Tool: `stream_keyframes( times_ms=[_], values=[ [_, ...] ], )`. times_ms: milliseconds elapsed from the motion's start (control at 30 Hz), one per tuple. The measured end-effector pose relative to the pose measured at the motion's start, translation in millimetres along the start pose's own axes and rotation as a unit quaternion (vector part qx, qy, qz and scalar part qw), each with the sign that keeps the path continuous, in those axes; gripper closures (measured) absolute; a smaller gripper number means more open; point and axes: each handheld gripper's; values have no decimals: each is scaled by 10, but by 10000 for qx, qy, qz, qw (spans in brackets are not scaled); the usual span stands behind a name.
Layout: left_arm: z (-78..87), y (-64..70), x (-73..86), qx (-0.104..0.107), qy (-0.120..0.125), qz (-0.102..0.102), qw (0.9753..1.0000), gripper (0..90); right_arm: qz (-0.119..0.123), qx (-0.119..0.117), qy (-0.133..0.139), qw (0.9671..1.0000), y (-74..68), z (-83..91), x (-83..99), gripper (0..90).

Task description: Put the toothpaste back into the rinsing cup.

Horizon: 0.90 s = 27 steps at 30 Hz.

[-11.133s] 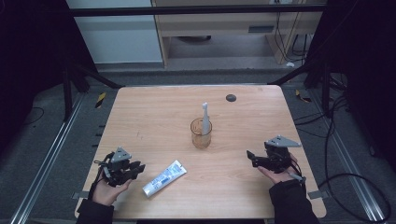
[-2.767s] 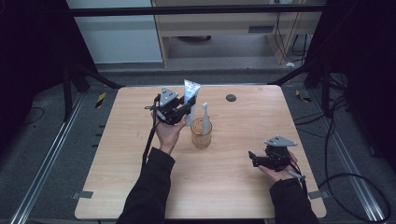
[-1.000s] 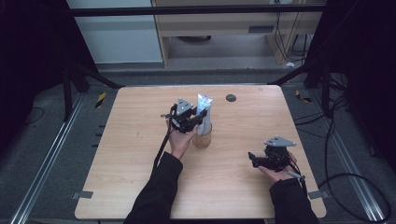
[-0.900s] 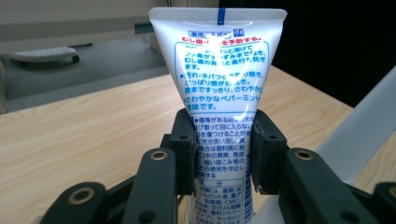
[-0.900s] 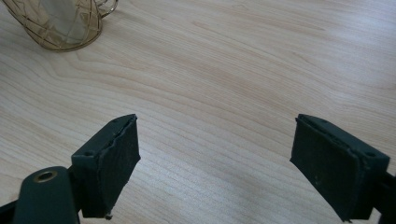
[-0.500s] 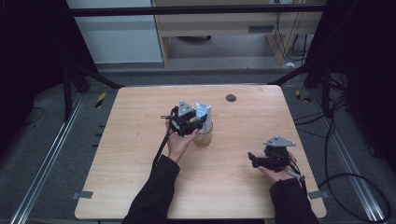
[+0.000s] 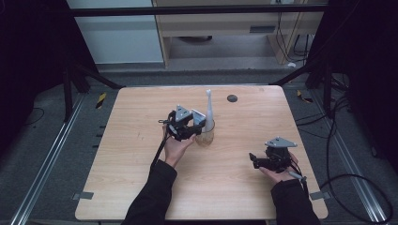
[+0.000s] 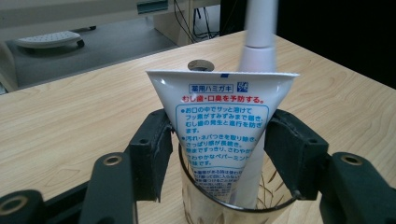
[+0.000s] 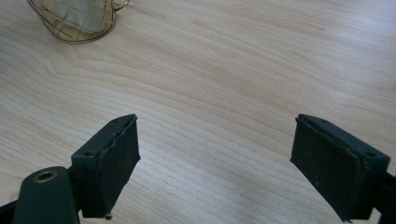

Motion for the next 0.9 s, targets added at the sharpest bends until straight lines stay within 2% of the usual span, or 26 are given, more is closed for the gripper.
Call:
stream_keyframes(
  times_ms=[100, 200, 433, 667, 767, 800, 900],
  values=[
    [61, 23, -5, 26, 31, -46, 10000, 372, -4, -1, 2, 10000, 1, 5, -1, 153],
    [190, 45, -40, 9, 208, -51, 9998, 370, -27, 11, 9, 10000, 5, 11, -2, 153],
    [432, 87, -12, 51, 111, -91, 9999, 318, -35, 31, 25, 10000, 9, 27, -4, 151],
    [619, 139, 218, -64, -410, -195, 9989, 287, -52, 60, 46, 10000, 27, 54, -4, 145],
    [682, 137, 301, -64, -492, -198, 9986, 280, -75, 50, 45, 9999, 28, 65, -6, 143],
    [757, 111, 380, -57, -569, -144, 9983, 280, -73, 61, 44, 9999, 34, 71, -4, 141],
    [836, 69, 458, -80, -652, -96, 9978, 278, -97, 78, 22, 9999, 42, 64, 2, 138]
  ],
)
Point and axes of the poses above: each handheld gripper's, and its own axes: z roughly backward along the jaws, x roughly out of its underside, y roughly to its right, and after that the axes turned 13 degrees about x, right-handed
